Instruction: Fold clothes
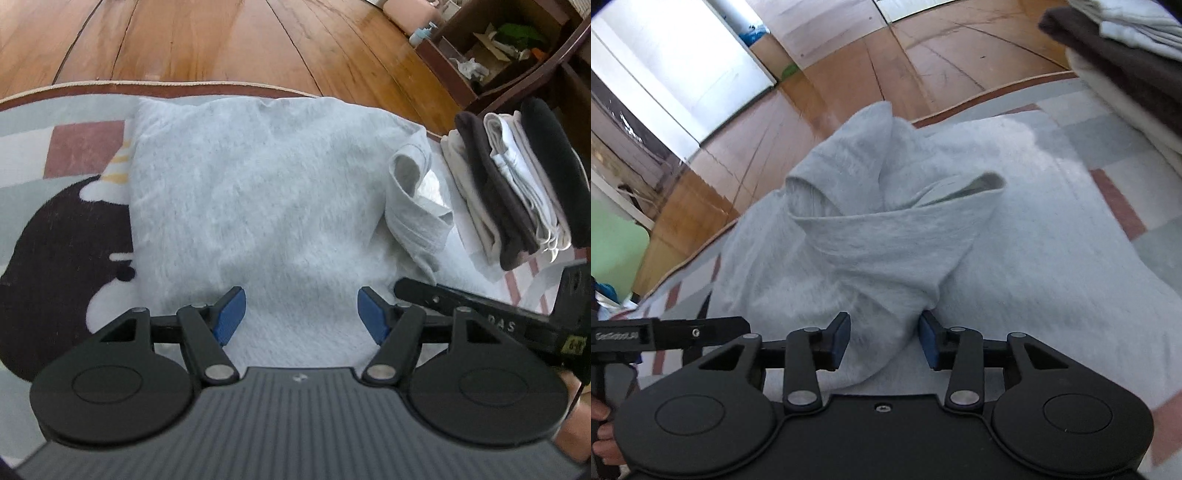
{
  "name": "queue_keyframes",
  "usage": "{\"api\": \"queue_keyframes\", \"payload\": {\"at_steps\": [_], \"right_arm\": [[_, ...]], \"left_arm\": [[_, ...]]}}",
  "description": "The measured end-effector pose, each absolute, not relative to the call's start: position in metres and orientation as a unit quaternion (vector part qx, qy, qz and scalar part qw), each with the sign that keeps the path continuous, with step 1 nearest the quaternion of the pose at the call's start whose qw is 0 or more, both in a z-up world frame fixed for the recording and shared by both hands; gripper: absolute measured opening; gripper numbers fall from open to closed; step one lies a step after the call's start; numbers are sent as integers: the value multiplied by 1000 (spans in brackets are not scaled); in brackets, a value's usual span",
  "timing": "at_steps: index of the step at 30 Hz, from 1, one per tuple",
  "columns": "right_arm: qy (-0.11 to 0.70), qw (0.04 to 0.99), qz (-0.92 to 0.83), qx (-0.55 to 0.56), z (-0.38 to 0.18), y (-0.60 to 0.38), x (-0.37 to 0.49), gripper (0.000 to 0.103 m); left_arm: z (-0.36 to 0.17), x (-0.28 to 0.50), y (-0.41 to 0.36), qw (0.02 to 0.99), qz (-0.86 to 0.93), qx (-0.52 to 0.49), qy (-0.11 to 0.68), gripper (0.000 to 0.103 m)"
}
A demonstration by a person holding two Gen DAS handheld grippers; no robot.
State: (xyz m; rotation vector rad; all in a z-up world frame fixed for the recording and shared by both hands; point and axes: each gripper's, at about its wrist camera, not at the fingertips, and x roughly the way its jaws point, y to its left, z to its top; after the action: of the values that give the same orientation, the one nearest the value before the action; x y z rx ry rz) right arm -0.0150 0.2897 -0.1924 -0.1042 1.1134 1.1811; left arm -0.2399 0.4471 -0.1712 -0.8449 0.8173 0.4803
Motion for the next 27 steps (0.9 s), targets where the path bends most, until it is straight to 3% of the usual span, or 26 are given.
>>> {"api": "queue_keyframes", "payload": {"at_steps": [8, 9, 10, 12, 15, 19, 22, 25, 27], "right_arm": [[470, 720, 502, -88, -184, 323, -18, 47], [445, 733, 503, -108, -181, 323, -25, 34], [420, 744, 504, -127, -179, 323, -32, 14], [385, 762, 503, -140, -167, 317, -42, 8], [405, 781, 471, -66, -138, 285, -43, 5], [466, 764, 443, -60, -150, 260, -34, 7], [468, 765, 433, -94, -172, 243, -32, 9], [468, 764, 439, -66, -164, 226, -30, 29], [454, 770, 443, -75, -157, 222, -30, 37]], "left_arm": [[-180, -239, 450, 801, 215, -391, 400, 67], [-180, -239, 449, 800, 214, -392, 401, 67], [-180, -240, 450, 798, 213, -394, 403, 67], [-180, -246, 451, 795, 209, -403, 403, 67], [-180, -262, 452, 785, 203, -416, 412, 67], [-176, -274, 446, 785, 198, -391, 439, 67], [-175, -273, 442, 786, 199, -379, 446, 67], [-172, -271, 440, 788, 199, -370, 451, 67], [-169, -271, 438, 792, 199, -360, 450, 68]]}}
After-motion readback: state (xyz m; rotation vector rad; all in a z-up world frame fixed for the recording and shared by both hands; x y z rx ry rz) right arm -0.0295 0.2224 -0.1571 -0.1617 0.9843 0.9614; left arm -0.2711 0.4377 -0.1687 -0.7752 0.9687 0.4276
